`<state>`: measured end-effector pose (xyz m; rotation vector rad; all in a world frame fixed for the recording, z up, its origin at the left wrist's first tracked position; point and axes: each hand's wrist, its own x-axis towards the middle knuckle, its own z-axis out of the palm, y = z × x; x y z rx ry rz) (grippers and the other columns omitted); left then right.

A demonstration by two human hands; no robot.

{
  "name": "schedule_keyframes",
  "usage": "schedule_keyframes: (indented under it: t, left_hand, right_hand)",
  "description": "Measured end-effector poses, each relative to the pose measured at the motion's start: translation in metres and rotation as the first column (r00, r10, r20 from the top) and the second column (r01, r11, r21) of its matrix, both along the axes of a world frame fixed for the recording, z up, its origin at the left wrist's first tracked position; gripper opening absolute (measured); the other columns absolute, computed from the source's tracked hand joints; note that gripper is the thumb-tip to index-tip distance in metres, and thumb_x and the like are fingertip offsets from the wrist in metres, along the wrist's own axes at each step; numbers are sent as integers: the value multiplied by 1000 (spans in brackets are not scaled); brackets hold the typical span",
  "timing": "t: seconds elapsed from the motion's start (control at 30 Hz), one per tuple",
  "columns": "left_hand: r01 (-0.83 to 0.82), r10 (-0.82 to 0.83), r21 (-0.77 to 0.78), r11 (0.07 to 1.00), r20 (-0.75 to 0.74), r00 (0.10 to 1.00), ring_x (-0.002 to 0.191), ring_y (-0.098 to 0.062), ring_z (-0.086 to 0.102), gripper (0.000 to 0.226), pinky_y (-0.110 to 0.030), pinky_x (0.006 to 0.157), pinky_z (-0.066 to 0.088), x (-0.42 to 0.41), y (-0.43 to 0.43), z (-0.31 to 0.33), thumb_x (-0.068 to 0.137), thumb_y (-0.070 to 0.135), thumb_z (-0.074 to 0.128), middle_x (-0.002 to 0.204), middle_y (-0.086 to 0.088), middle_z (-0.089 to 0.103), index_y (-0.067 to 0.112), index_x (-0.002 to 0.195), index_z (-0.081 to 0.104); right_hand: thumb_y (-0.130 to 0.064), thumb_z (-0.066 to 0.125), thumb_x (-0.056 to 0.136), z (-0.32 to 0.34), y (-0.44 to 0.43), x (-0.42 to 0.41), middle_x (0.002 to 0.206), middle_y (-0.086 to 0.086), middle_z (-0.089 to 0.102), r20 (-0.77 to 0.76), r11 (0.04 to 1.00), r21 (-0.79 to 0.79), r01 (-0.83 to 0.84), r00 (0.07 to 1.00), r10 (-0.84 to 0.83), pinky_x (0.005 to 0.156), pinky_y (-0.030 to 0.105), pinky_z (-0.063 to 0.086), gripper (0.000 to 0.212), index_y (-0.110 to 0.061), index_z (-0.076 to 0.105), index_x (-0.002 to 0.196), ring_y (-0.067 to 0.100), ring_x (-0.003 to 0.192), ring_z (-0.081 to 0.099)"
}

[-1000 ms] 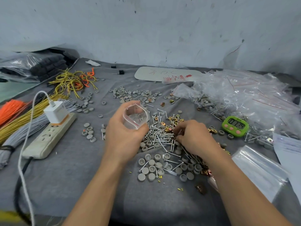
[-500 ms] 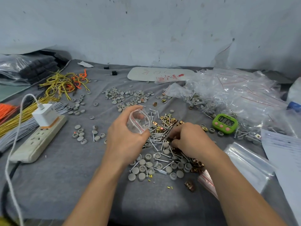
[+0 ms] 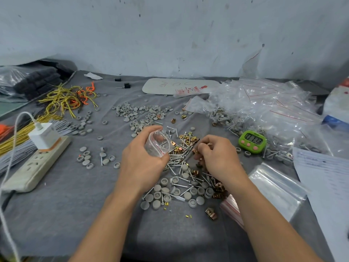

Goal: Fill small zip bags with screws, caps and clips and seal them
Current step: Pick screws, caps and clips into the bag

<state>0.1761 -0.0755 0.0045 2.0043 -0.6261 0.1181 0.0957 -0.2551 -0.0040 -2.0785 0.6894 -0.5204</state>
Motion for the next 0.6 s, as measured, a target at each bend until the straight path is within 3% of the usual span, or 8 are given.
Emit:
schedule_keyframes:
  t: [0.13, 0.27, 0.4, 0.5, 0.6]
  left_hand:
    - [-22, 22, 22, 1000, 18, 1000, 74, 3, 63, 60, -12, 61, 39, -2, -2, -1, 71, 21, 73, 103, 31, 68, 57, 116, 56]
    - [-24, 23, 41, 999, 27, 999, 74, 4, 62, 58, -8, 61, 39, -1, -4, -2, 73, 22, 74, 104, 30, 68, 56, 117, 56]
    - [-22, 21, 29, 999, 25, 999, 83, 11, 60, 56, 0, 65, 38, 1, -2, -3, 74, 19, 74, 100, 27, 69, 53, 116, 58]
    - [-22, 21, 12, 1000, 18, 1000, 86, 12, 60, 56, 0, 67, 38, 2, 0, -3, 75, 18, 74, 98, 29, 68, 52, 116, 59]
    - [-19, 19, 7, 1000, 18, 1000, 88, 13, 59, 56, 0, 66, 39, 2, 1, -3, 74, 18, 74, 99, 29, 68, 54, 115, 58]
  right_hand:
    - [0, 60, 96, 4, 6, -6, 74, 10, 77, 151, 890, 431, -145, 985, 87, 47, 21, 48, 20, -12, 74, 91, 16, 55, 68]
    - [11, 64, 90, 7, 7, -9, 78, 14, 77, 186, 787, 563, -251, 967, 175, 52, 20, 54, 26, -10, 78, 87, 16, 59, 69]
    - [12, 70, 85, 7, 11, -11, 79, 17, 77, 191, 801, 517, -301, 953, 235, 53, 20, 54, 26, -12, 80, 83, 20, 61, 71]
    - [7, 78, 78, 8, 15, -12, 72, 16, 76, 170, 872, 367, -325, 945, 280, 54, 22, 51, 29, -22, 82, 81, 23, 61, 69]
    - [-2, 84, 73, 12, 17, -13, 69, 4, 77, 133, 934, 223, -280, 958, 255, 58, 23, 53, 27, -28, 81, 81, 18, 62, 74]
